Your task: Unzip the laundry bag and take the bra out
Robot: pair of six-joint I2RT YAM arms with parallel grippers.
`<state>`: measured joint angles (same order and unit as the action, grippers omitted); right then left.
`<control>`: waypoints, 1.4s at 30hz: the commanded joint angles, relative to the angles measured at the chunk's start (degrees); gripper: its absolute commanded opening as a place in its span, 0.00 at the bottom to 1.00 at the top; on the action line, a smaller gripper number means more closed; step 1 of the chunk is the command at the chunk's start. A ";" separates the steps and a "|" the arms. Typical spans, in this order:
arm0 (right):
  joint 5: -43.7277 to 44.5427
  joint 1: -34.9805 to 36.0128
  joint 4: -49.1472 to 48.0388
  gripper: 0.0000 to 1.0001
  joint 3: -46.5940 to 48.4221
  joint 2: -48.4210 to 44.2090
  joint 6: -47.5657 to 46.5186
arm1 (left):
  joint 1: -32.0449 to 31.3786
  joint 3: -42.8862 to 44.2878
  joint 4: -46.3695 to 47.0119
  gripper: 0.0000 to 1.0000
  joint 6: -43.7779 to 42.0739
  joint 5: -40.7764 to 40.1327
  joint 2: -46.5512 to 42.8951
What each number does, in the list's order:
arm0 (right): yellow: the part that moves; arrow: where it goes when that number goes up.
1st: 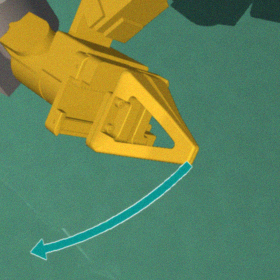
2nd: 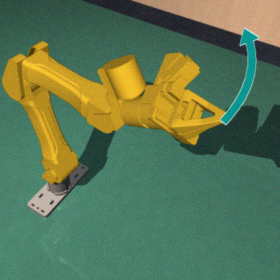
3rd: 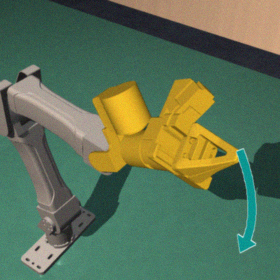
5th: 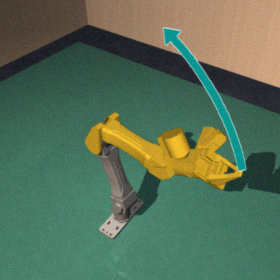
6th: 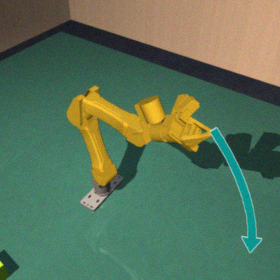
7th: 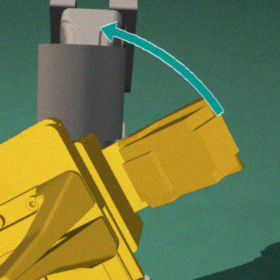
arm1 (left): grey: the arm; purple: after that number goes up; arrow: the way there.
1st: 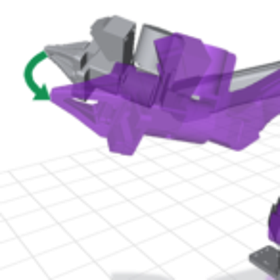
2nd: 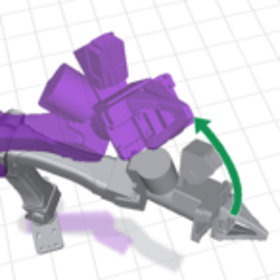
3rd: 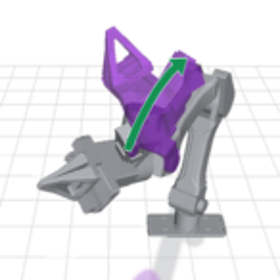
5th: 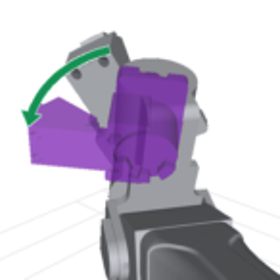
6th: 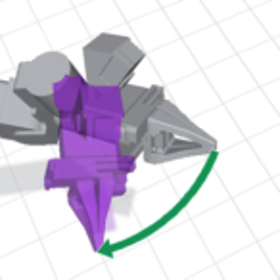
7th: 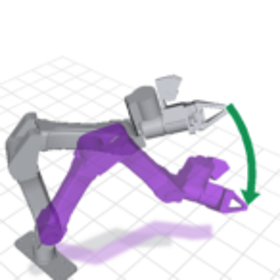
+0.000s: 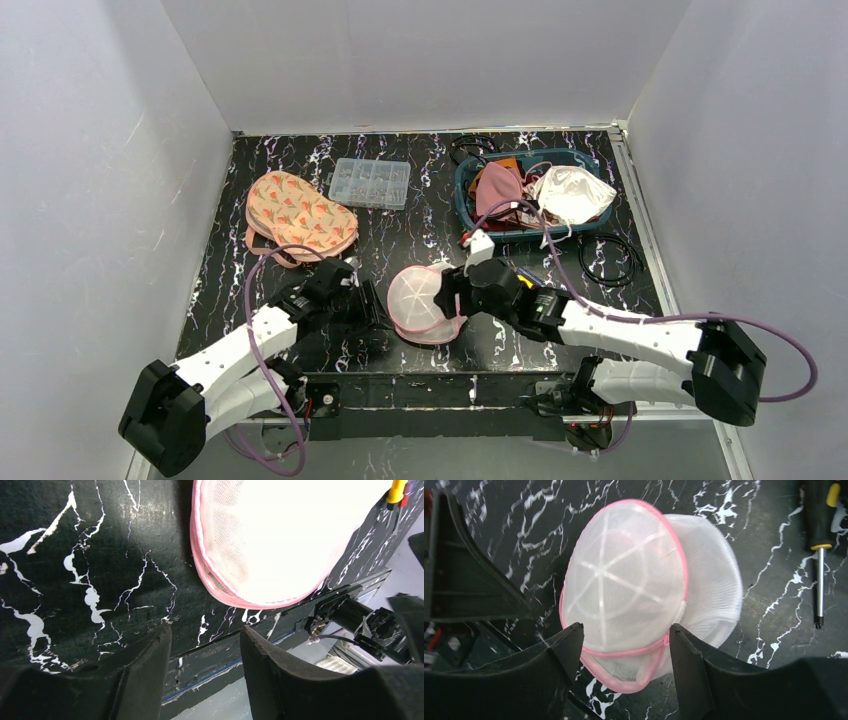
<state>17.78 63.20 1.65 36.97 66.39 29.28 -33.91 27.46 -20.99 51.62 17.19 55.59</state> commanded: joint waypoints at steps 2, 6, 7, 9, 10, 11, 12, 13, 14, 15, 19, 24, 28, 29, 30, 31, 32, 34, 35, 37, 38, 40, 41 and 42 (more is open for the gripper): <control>-6.00 -6.16 -0.96 0.73 -2.52 -3.10 9.90 | 0.25 0.29 3.83 0.50 0.89 -0.05 -1.01; -10.97 -9.12 -5.11 0.75 -4.67 -2.20 14.76 | 0.25 4.08 2.43 0.50 -1.57 -1.40 0.26; -11.79 -9.65 -6.02 0.75 -5.08 -1.71 15.76 | 0.25 5.00 2.36 0.50 -2.01 -1.69 0.56; -13.11 -10.33 -8.03 0.76 -6.12 -0.73 17.82 | 0.20 6.62 2.76 0.50 -2.82 -2.19 1.23; -13.40 -10.46 -8.78 0.76 -6.62 -0.17 18.77 | 0.24 7.31 3.18 0.50 -3.28 -2.49 1.75; -13.72 -10.57 -9.71 0.76 -7.13 0.38 19.67 | 0.25 7.93 3.42 0.50 -3.87 -2.63 2.60; -13.88 -10.61 -10.44 0.76 -7.50 0.90 20.59 | 0.25 8.48 3.77 0.49 -4.40 -2.54 3.58; -13.99 -10.64 -10.78 0.77 -7.74 1.20 21.45 | 0.25 8.90 4.00 0.49 -5.02 -2.37 4.87; -14.05 -10.63 -10.94 0.77 -7.97 1.39 22.18 | 0.25 9.12 4.21 0.48 -5.54 -2.12 6.41; -13.82 -10.62 -10.84 0.77 -8.31 1.28 23.13 | 0.17 9.11 4.44 0.47 -5.89 -1.82 7.66; -12.42 -10.64 -9.98 0.79 -10.66 -2.00 27.84 | -0.64 7.01 6.38 0.43 -6.67 -1.49 11.02; -13.90 -10.64 -10.19 0.82 -13.56 -4.86 33.17 | -1.28 4.93 8.53 0.39 -6.62 -2.11 12.38; -15.46 -10.42 -10.76 0.83 -14.38 -3.03 35.43 | -1.91 4.88 9.13 0.37 -6.44 -2.30 12.39; -15.79 -10.35 -11.62 0.83 -14.79 -2.63 36.11 | -2.13 4.92 9.21 0.36 -6.48 -2.44 12.34; -16.18 -10.27 -13.24 0.83 -15.25 -2.28 36.86 | -2.32 4.96 9.15 0.36 -6.53 -2.56 12.35; -16.34 -10.14 -14.04 0.83 -15.56 -1.85 37.63 | -2.61 4.92 9.16 0.35 -6.53 -2.75 12.36; -16.33 -10.12 -14.22 0.83 -15.56 -1.28 38.22 | -2.91 4.96 9.17 0.35 -6.53 -2.97 12.35; -16.20 -9.98 -14.89 0.82 -15.48 -0.06 39.12 | -3.81 4.97 9.46 0.34 -6.53 -3.39 12.62; -16.39 -9.94 -15.68 0.81 -15.52 0.60 39.59 | -4.26 4.97 9.62 0.34 -6.49 -3.58 12.80; -16.71 -9.71 -16.38 0.79 -15.13 2.29 40.59 | -5.29 4.88 10.08 0.33 -6.36 -4.09 13.30; -16.82 -9.55 -16.41 0.78 -14.78 3.19 40.72 | -5.82 4.80 10.43 0.32 -6.24 -4.27 13.62; -16.95 -9.39 -16.90 0.76 -14.32 5.10 41.12 | -6.79 4.78 10.97 0.31 -6.12 -4.45 14.40; -16.88 -9.36 -17.20 0.74 -14.22 5.86 41.41 | -7.31 4.85 11.12 0.30 -6.01 -4.65 14.80; -16.77 -9.28 -17.62 0.72 -14.13 6.59 41.51 | -7.67 4.87 11.27 0.30 -5.94 -4.85 15.11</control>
<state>1.26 53.39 -12.71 21.65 70.50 68.71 -40.07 32.47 -10.28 46.04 13.89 69.73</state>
